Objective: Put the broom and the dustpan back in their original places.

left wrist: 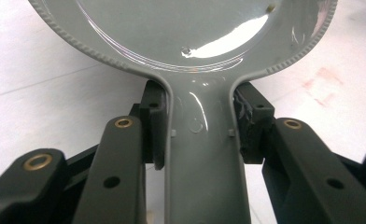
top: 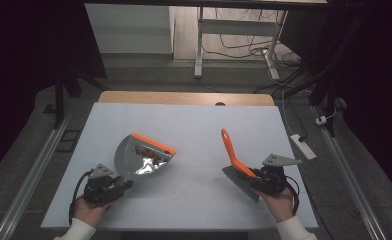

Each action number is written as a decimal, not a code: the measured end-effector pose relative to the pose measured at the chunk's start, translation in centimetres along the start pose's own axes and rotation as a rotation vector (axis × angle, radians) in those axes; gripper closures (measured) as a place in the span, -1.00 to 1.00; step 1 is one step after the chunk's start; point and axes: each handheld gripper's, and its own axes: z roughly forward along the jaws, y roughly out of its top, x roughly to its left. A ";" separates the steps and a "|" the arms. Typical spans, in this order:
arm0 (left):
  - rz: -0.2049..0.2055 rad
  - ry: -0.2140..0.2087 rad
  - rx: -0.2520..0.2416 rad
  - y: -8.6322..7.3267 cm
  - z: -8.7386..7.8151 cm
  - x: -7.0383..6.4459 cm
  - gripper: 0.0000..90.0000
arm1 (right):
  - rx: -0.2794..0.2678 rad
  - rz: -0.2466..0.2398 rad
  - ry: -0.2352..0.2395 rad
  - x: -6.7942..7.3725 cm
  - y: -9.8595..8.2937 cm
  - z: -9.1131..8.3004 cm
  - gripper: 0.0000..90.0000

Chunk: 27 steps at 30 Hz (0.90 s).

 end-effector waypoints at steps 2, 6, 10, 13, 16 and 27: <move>-0.020 0.014 0.000 -0.1 0.0 0.3 0.38 | 0.011 0.007 0.006 -0.2 0.0 0.1 0.56; -0.085 0.060 0.001 -0.5 -0.1 0.8 0.38 | 0.053 0.055 0.039 -0.6 -0.1 0.7 0.56; -0.113 0.110 0.013 -0.6 0.2 1.2 0.38 | 0.091 0.081 0.043 -0.7 -0.2 1.2 0.56; -0.135 0.129 0.022 -0.7 0.6 1.4 0.38 | 0.102 0.110 0.042 -1.1 -0.4 1.2 0.56; -0.154 0.140 0.036 -0.7 1.0 1.7 0.38 | 0.124 0.127 0.033 -1.6 -0.6 1.4 0.56; -0.198 0.174 0.088 -0.8 2.4 1.7 0.37 | 0.189 0.110 -0.092 -3.0 -0.8 2.3 0.37</move>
